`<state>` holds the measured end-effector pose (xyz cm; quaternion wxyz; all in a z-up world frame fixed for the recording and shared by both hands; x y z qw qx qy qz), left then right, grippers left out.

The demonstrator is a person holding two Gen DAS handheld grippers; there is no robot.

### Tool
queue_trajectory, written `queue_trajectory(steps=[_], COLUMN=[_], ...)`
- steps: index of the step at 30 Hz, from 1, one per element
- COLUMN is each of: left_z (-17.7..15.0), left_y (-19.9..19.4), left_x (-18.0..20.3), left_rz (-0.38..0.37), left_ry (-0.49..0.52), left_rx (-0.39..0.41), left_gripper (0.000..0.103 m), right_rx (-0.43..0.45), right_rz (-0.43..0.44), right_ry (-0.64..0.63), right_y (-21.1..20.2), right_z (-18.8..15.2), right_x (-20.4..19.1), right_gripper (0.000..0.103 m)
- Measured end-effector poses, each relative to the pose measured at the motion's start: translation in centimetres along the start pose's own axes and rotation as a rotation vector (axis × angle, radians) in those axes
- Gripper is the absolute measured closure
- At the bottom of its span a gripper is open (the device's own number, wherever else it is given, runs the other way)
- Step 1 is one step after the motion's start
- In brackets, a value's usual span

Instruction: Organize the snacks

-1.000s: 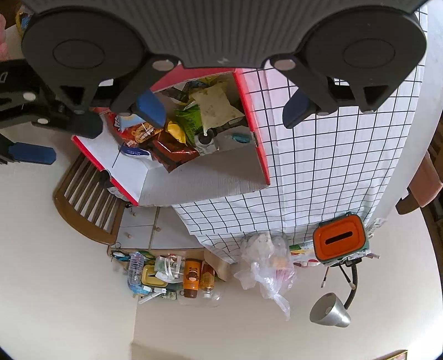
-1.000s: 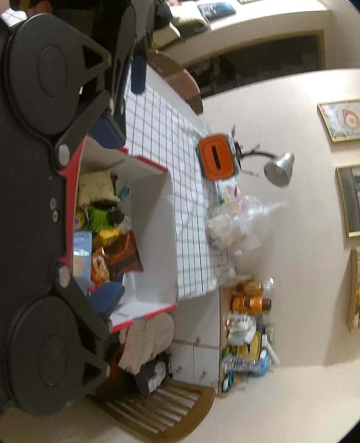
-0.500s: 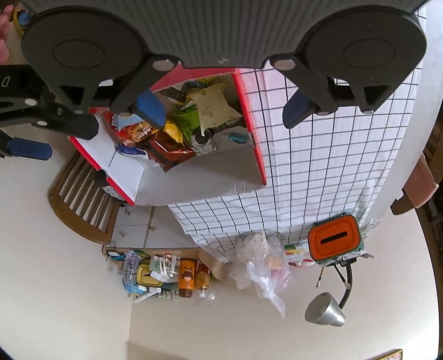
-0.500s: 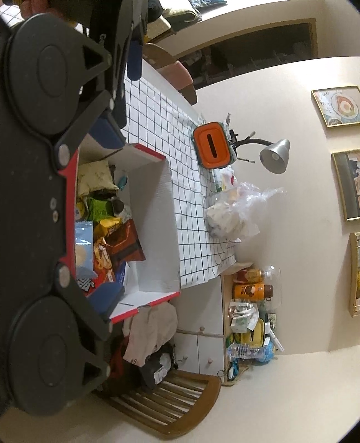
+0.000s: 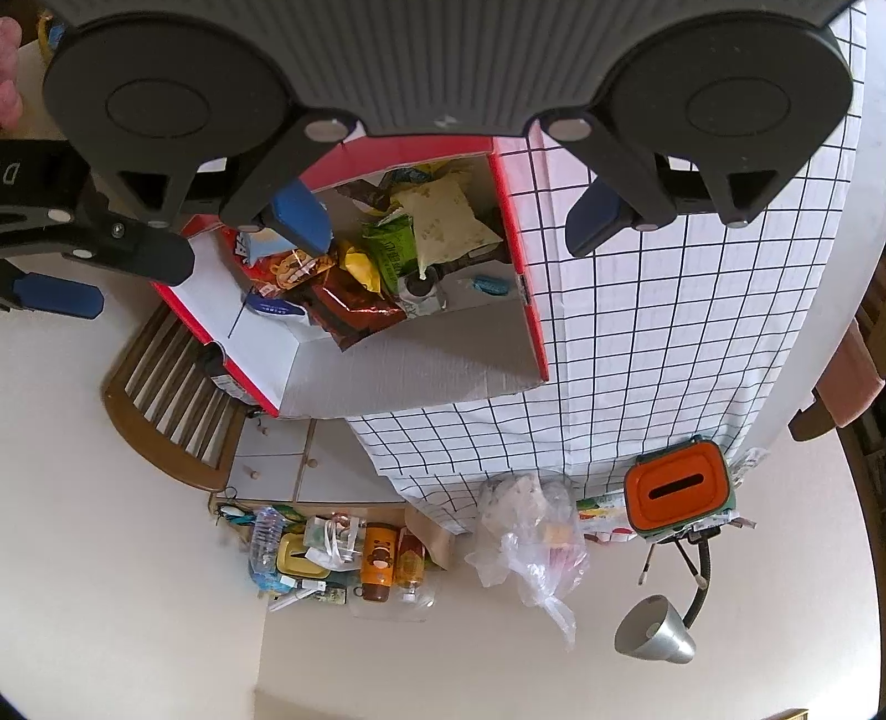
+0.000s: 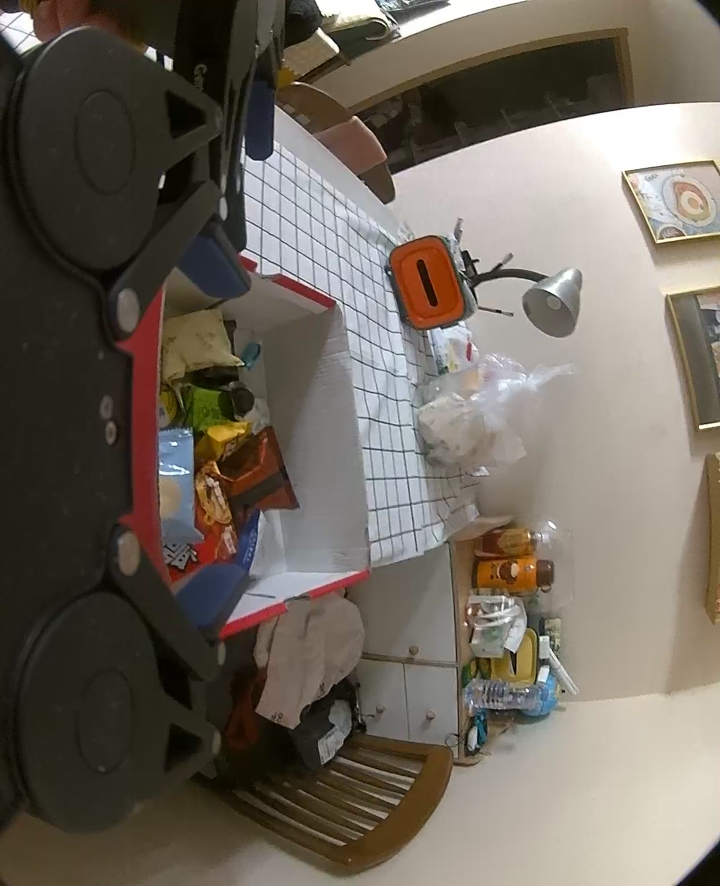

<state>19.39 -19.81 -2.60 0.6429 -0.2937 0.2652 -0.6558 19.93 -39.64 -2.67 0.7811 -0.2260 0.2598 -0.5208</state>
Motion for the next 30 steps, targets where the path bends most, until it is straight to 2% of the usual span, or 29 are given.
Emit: queue_trajectory(steps=[8,30], left_z=[-0.2,-1.8], left_y=[0.3,0.9], left_x=[1.2,3.6], left_rz=[-0.013,-0.033], left_ry=[0.016,0.052], left_rx=[-0.007,-0.057], left_gripper=[0.011,0.011], right_rx=[0.011,-0.042], right_rz=[-0.034,-0.032], right_ry=[-0.007,0.043], right_y=[-0.4,-0.7], right_z=[-0.4,-2.5], right_x=[0.5,2.7], right_gripper=[0.001,0.001])
Point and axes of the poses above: each gripper's, at about its wrist camera, not at the fingertips, and y roughly the way its jaws point, x to its right, z to its top, the point moved 3 cm from there along y, roughly the way its jaws point, and after that the axes turned 5 degrees about -x, right-handed, at the moved point
